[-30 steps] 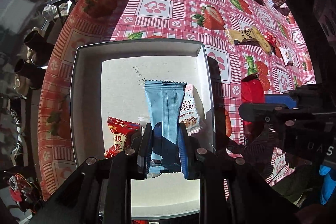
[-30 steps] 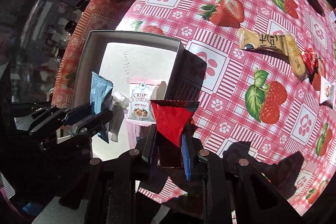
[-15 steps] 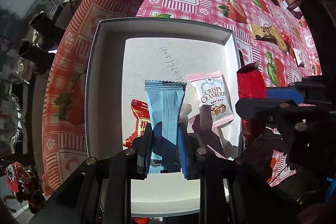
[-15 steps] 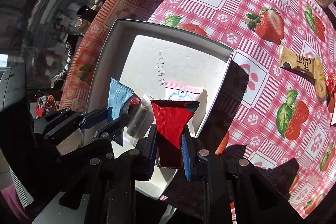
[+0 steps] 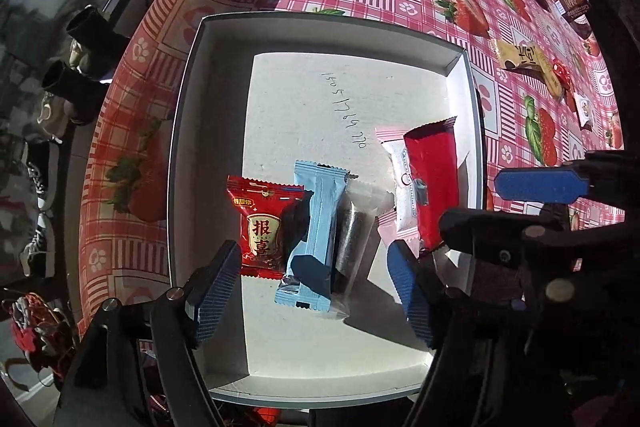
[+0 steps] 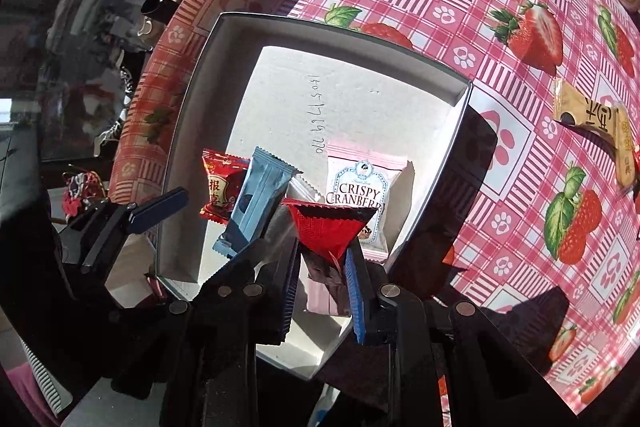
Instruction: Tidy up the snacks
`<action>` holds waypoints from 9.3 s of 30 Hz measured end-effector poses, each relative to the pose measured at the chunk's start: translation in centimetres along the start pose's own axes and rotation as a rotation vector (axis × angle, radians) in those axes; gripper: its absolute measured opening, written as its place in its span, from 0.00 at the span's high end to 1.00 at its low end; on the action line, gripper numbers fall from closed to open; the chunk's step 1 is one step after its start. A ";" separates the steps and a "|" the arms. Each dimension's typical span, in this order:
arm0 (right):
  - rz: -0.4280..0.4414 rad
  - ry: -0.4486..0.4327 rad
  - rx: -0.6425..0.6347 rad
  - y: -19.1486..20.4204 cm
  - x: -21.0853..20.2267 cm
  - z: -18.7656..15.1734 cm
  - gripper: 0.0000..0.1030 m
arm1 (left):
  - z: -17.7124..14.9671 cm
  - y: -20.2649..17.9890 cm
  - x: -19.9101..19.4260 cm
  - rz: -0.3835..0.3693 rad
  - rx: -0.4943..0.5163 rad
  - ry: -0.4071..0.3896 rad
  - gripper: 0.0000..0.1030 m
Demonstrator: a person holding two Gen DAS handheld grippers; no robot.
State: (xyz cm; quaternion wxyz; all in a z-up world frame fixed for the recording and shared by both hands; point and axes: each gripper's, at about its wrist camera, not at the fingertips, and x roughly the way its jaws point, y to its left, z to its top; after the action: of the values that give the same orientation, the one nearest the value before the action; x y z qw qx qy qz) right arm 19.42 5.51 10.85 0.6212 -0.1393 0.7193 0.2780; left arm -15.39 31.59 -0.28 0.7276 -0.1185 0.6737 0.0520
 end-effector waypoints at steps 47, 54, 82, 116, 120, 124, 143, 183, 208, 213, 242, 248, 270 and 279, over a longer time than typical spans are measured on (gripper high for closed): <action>0.124 -0.158 0.998 -39.6 -3.5 -16.2 0.00 | 13.9 -28.2 3.1 0.178 0.573 -0.146 0.23; 0.200 -0.314 1.193 -45.5 -5.2 -14.2 0.00 | 16.9 -29.3 5.8 0.202 0.615 -0.137 0.23; -0.055 -0.122 0.647 -32.7 -0.8 -11.3 0.59 | 6.9 -22.2 7.1 -0.024 0.343 0.074 0.75; -0.163 0.021 0.609 -23.7 7.7 -15.4 0.00 | 3.3 -21.2 10.5 0.096 0.275 0.147 0.00; -0.161 0.024 0.611 -22.9 8.3 -14.8 0.00 | 3.1 -20.7 11.0 0.095 0.267 0.139 0.00; -0.161 0.019 0.612 -24.0 8.4 -14.7 0.00 | 3.1 -20.7 10.2 0.095 0.266 0.141 0.00; -0.152 0.044 0.614 -24.4 8.2 -15.0 0.00 | 3.6 -21.3 10.7 0.104 0.266 0.168 0.00; -0.032 -0.060 0.488 -15.1 3.0 -9.1 0.61 | 1.1 -17.7 -0.1 -0.058 0.367 0.004 0.76; -0.016 -0.061 0.099 7.7 5.3 12.8 0.61 | -1.3 -0.2 -0.4 -0.027 0.049 -0.008 0.76; -0.029 -0.027 0.084 9.5 7.5 14.1 0.56 | -2.0 1.1 -0.1 0.008 0.009 0.005 0.38; -0.229 0.193 0.211 -6.2 17.2 -2.3 0.00 | -7.6 -3.8 -11.5 0.119 -0.336 -0.205 0.23; -0.219 0.257 0.216 -6.2 18.2 -0.6 0.00 | -8.0 -5.0 -12.0 0.112 -0.350 -0.214 0.23; -0.219 0.250 0.218 -6.5 17.7 -0.9 0.00 | -6.8 -8.3 -11.2 0.065 -0.168 -0.183 0.23; -0.217 0.270 0.227 -6.6 17.8 -0.8 0.00 | -3.5 -4.8 -12.2 -0.069 -0.002 -0.199 0.23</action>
State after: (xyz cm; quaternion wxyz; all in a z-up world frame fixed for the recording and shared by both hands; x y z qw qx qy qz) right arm 18.96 2.31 -7.92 0.5571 -0.1811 0.8036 0.1054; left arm -18.74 27.11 12.10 0.7923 -0.1364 0.5934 0.0391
